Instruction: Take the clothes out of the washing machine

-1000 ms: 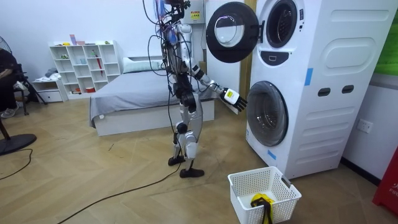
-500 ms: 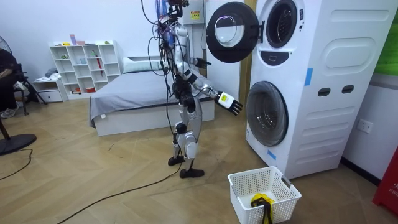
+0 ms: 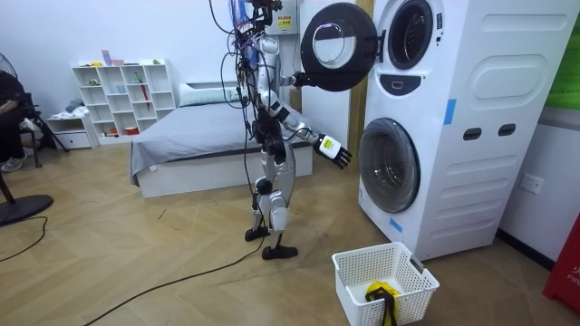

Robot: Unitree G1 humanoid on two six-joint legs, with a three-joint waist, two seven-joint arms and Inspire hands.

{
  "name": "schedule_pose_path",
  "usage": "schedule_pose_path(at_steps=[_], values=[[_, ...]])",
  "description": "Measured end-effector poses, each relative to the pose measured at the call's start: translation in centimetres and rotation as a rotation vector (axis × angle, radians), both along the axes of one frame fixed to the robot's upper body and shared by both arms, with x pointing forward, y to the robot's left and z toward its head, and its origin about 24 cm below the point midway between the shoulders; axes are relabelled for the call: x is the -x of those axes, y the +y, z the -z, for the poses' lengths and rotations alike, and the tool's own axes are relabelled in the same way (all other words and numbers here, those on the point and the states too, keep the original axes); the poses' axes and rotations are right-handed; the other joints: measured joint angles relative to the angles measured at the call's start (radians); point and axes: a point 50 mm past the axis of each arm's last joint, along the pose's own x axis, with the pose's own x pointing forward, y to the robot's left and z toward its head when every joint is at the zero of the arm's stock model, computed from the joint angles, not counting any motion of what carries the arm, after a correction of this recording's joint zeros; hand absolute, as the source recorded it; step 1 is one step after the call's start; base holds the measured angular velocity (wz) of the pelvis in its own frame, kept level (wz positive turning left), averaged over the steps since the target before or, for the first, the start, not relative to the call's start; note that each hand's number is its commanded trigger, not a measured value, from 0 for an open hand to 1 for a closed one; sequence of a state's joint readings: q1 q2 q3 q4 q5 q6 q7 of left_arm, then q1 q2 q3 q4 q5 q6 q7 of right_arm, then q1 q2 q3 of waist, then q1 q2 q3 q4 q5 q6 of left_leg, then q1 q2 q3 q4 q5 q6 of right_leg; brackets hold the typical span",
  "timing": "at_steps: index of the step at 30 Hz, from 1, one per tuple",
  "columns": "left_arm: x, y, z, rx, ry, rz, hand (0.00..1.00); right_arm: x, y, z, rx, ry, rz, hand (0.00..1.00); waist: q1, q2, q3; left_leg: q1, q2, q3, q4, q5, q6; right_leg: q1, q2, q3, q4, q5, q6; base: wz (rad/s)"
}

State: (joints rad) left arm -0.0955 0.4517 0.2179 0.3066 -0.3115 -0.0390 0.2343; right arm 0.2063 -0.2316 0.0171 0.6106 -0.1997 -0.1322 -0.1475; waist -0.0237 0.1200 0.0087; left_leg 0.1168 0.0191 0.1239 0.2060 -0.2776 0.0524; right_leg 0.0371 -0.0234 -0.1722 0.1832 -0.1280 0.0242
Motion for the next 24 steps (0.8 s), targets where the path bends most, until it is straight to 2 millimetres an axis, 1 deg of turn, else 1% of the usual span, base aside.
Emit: schedule_pose_path(at_steps=[1, 2, 4, 6, 7, 9, 11, 12, 14, 16, 17, 19, 20, 24], values=[[-0.4, -0.3, -0.5, -0.029, 0.003, 0.020, 0.00, 0.0, -0.1, 0.3, 0.001, 0.016, 0.005, 0.00, 0.000, -0.002, 0.0038, -0.004, -0.001, -0.006, 0.000, 0.001, 0.001, -0.001, -0.001, 0.007, 0.000, 0.000, 0.000, 0.24], [-0.9, -0.5, -0.8, -0.044, 0.008, 0.038, 0.00, 0.2, -0.2, 0.5, 0.001, 0.029, 0.009, 0.00, 0.001, -0.002, 0.0053, -0.011, -0.003, -0.016, 0.000, 0.003, 0.004, -0.004, -0.004, 0.007, 0.000, 0.000, 0.000, 0.27], [-1.5, -1.0, -1.3, -0.074, 0.015, 0.074, 0.00, 0.2, -0.2, 0.7, -0.005, 0.047, 0.004, 0.00, 0.002, -0.003, 0.0055, -0.025, -0.007, -0.021, 0.002, 0.007, 0.006, -0.013, -0.008, 0.007, 0.000, 0.000, 0.000, 0.24], [-2.1, -1.6, -1.6, -0.121, 0.029, 0.110, 0.00, -0.2, -0.1, 0.8, -0.012, 0.055, -0.007, 0.00, 0.002, -0.002, 0.0058, -0.037, -0.010, -0.021, 0.003, 0.010, 0.008, -0.022, -0.010, 0.014, 0.001, 0.000, 0.000, 0.13], [-2.4, -1.9, -1.6, -0.130, 0.038, 0.120, 0.00, -0.4, 0.0, 0.8, -0.019, 0.056, -0.015, 0.00, 0.003, -0.002, 0.0058, -0.038, -0.011, -0.021, 0.003, 0.010, 0.009, -0.024, -0.010, 0.032, 0.001, 0.000, 0.000, 0.08], [-2.5, -2.3, -1.4, -0.139, 0.048, 0.136, 0.00, -0.7, 0.1, 0.8, -0.028, 0.052, -0.015, 0.00, -0.002, -0.003, 0.0062, -0.037, -0.011, -0.021, 0.004, 0.010, 0.009, -0.019, -0.012, 0.032, 0.001, 0.000, 0.000, 0.12], [-2.8, -3.3, -1.9, -0.141, 0.037, 0.168, 0.00, -0.6, 0.2, 1.1, -0.030, 0.070, -0.021, 0.00, -0.002, -0.012, 0.0094, -0.044, -0.012, -0.021, 0.010, 0.010, 0.009, -0.023, -0.015, 0.032, 0.001, 0.000, 0.000, 0.26], [-2.8, -3.6, -2.1, -0.141, 0.029, 0.181, 0.00, -0.6, 0.3, 1.2, -0.030, 0.076, -0.025, 0.00, -0.002, -0.014, 0.0091, -0.051, -0.012, -0.019, 0.013, 0.010, 0.009, -0.026, -0.016, 0.033, 0.002, 0.000, 0.000, 0.40], [-3.1, -5.0, -2.6, -0.136, 0.004, 0.236, 0.00, -0.6, 0.4, 1.4, -0.042, 0.090, -0.025, 0.00, -0.002, -0.019, 0.0093, -0.073, -0.016, -0.014, 0.017, 0.016, 0.017, -0.038, -0.023, 0.036, 0.003, 0.000, 0.001, 0.40], [-3.2, -5.8, -2.6, -0.135, 0.002, 0.271, 0.00, -0.6, 0.3, 1.7, -0.053, 0.109, -0.010, 0.00, 0.000, -0.019, 0.0093, -0.075, -0.019, -0.012, 0.016, 0.018, 0.019, -0.037, -0.027, 0.037, 0.003, 0.001, 0.002, 0.27], [-3.2, -6.4, -2.6, -0.134, -0.002, 0.285, 0.00, -0.5, 0.2, 1.9, -0.057, 0.118, 0.000, 0.00, 0.000, -0.019, 0.0092, -0.077, -0.018, -0.004, 0.015, 0.019, 0.021, -0.037, -0.029, 0.038, 0.002, 0.003, 0.006, 0.22], [-3.2, -7.2, -2.7, -0.136, -0.007, 0.304, 0.00, -0.2, 0.1, 2.0, -0.065, 0.130, 0.019, 0.00, 0.000, -0.020, 0.0083, -0.079, -0.017, 0.020, 0.015, 0.020, 0.021, -0.037, -0.032, 0.040, 0.002, 0.003, 0.006, 0.17], [-2.7, -7.5, -2.7, -0.149, -0.004, 0.317, 0.00, -0.1, 0.1, 2.0, -0.064, 0.136, 0.019, 0.00, 0.000, -0.021, 0.0078, -0.079, -0.017, 0.036, 0.016, 0.020, 0.022, -0.037, -0.034, 0.046, 0.003, 0.003, 0.007, 0.09], [-1.3, -9.1, -1.9, -0.133, 0.008, 0.389, 0.00, -0.1, 0.7, 2.2, -0.068, 0.149, -0.008, 0.00, 0.001, -0.024, 0.0061, -0.070, -0.018, 0.050, 0.015, 0.020, 0.022, -0.038, -0.035, 0.063, 0.010, 0.006, 0.010, -0.07]])
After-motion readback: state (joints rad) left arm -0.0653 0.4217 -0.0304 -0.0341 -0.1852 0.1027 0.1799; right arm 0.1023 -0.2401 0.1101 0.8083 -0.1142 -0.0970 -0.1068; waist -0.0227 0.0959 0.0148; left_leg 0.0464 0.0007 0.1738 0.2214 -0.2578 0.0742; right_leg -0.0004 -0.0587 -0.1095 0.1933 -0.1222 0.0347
